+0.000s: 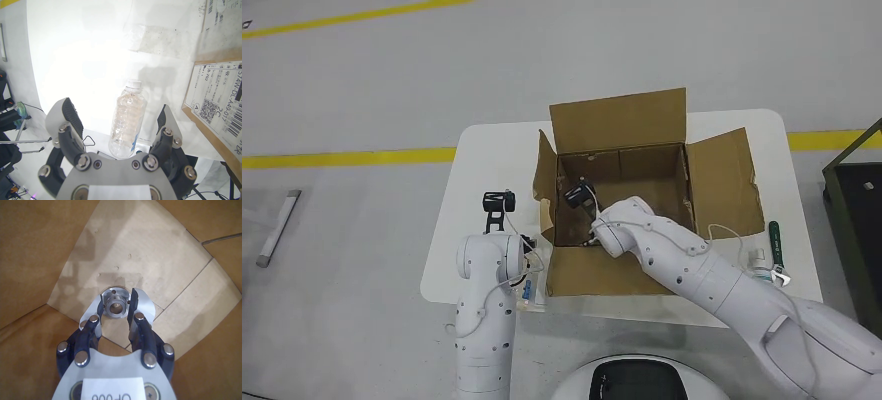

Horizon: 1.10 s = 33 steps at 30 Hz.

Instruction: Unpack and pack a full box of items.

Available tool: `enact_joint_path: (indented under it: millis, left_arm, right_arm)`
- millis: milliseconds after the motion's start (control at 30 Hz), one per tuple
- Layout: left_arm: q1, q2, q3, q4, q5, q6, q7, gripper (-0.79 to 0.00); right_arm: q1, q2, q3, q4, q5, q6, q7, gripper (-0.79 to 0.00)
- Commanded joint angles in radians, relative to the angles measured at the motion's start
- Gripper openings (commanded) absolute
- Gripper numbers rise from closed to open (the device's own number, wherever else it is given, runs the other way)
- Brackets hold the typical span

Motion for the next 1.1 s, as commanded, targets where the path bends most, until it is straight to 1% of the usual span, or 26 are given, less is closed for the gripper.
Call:
enact_joint_path:
  millis: [0, 267, 500, 533, 567, 600, 667, 700, 733, 933, 1067]
  left_arm:
    - [0.000, 0.000, 0.000, 0.000, 0.000, 0.000, 0.000, 0.000]
    - [0.000, 0.000, 0.000, 0.000, 0.000, 0.000, 0.000, 0.000]
    - [0.000, 0.000, 0.000, 0.000, 0.000, 0.000, 0.000, 0.000]
    - [0.000, 0.000, 0.000, 0.000, 0.000, 0.000, 0.000, 0.000]
    - [0.000, 0.000, 0.000, 0.000, 0.000, 0.000, 0.000, 0.000]
    - [0.000, 0.000, 0.000, 0.000, 0.000, 0.000, 0.000, 0.000]
    - [0.000, 0.000, 0.000, 0.000, 0.000, 0.000, 0.000, 0.000]
    - [0.000, 0.000, 0.000, 0.000, 0.000, 0.000, 0.000, 0.000]
    - [0.000, 0.000, 0.000, 0.000, 0.000, 0.000, 0.000, 0.000]
    - [0.000, 0.000, 0.000, 0.000, 0.000, 0.000, 0.000, 0.000]
    - [0.000, 0.000, 0.000, 0.000, 0.000, 0.000, 0.000, 0.000]
  right_arm:
    - [0.001, -0.005, 0.000, 0.010, -0.003, -0.003, -0.001, -0.459]
    - [0.005, -0.028, 0.007, 0.063, -0.008, -0.018, -0.012, -0.459]
    - [0.006, -0.045, 0.015, 0.092, -0.014, -0.025, -0.012, -0.502]
    - [0.006, -0.047, 0.016, 0.095, -0.015, -0.026, -0.013, -0.526]
    - [0.005, -0.049, 0.016, 0.095, -0.018, -0.026, -0.013, -0.579]
    - [0.003, -0.051, 0.017, 0.095, -0.020, -0.024, -0.011, -0.591]
    - [0.001, -0.054, 0.020, 0.092, -0.026, -0.021, -0.008, -0.690]
    - [0.000, -0.056, 0.022, 0.090, -0.030, -0.019, -0.006, -0.760]
    - [-0.001, -0.057, 0.024, 0.088, -0.034, -0.018, -0.004, -0.785]
    - [-0.003, -0.056, 0.053, 0.065, -0.056, -0.007, -0.004, -0.785]
    - [-0.016, -0.045, 0.102, 0.004, -0.065, 0.014, -0.005, -0.785]
